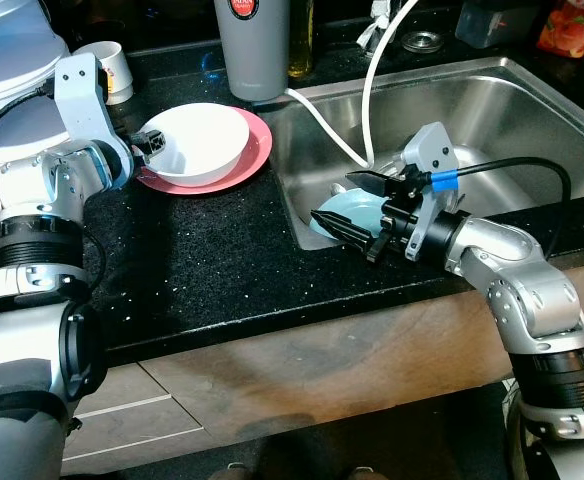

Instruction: Kitchen organization

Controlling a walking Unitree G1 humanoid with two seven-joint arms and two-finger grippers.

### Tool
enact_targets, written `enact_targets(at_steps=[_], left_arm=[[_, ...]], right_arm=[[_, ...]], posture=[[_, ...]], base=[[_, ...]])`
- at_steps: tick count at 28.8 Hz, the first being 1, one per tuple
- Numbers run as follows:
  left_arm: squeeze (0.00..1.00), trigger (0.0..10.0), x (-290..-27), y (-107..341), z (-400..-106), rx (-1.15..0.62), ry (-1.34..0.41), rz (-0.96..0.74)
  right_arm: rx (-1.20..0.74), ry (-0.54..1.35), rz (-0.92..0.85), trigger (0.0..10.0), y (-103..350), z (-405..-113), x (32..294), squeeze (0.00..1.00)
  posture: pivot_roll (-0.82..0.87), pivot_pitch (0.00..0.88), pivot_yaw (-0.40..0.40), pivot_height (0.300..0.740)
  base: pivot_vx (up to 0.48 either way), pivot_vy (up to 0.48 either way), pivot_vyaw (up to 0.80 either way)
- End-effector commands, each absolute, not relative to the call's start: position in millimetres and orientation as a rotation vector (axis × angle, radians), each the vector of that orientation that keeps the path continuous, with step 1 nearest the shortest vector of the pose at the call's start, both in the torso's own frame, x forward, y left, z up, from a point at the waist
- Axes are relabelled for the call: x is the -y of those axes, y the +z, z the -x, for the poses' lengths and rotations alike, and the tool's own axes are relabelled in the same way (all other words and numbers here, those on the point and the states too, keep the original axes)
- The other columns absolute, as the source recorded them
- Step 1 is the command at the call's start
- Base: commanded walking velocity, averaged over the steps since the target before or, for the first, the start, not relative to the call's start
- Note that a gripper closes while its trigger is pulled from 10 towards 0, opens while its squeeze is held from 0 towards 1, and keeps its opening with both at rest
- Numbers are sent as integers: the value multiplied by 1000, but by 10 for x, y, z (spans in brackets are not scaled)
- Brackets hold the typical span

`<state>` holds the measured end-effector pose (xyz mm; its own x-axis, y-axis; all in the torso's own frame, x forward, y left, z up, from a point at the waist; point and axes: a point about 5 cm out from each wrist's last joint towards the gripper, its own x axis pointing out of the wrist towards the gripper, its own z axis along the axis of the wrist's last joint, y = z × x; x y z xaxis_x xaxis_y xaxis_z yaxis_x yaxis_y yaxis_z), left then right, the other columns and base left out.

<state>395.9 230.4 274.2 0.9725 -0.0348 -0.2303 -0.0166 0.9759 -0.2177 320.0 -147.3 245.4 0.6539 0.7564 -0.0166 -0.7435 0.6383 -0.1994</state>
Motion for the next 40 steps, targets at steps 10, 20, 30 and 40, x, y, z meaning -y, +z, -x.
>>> enact_targets(at_steps=[10,20,30,40], left_arm=[[0,9216,-2232,2675,-4001,-154,-45,328],[0,0,-2210,2625,-4004,-187,-62,355],[0,0,-2219,2624,-4004,-191,-60,372],[0,0,-2188,2816,-4039,-50,-61,331]], right_arm=[[84,878,206,10000,2474,-3185,1423,0],[80,874,203,10000,2464,-3183,1433,0],[80,874,203,10000,2468,-3193,1439,0],[83,867,205,10000,2474,-3196,1444,0]], posture=[[22,122,44,740],[24,127,48,740],[24,127,44,740],[24,132,47,740]], base=[[0,0,0],[0,0,0],[0,0,0],[0,0,0]])
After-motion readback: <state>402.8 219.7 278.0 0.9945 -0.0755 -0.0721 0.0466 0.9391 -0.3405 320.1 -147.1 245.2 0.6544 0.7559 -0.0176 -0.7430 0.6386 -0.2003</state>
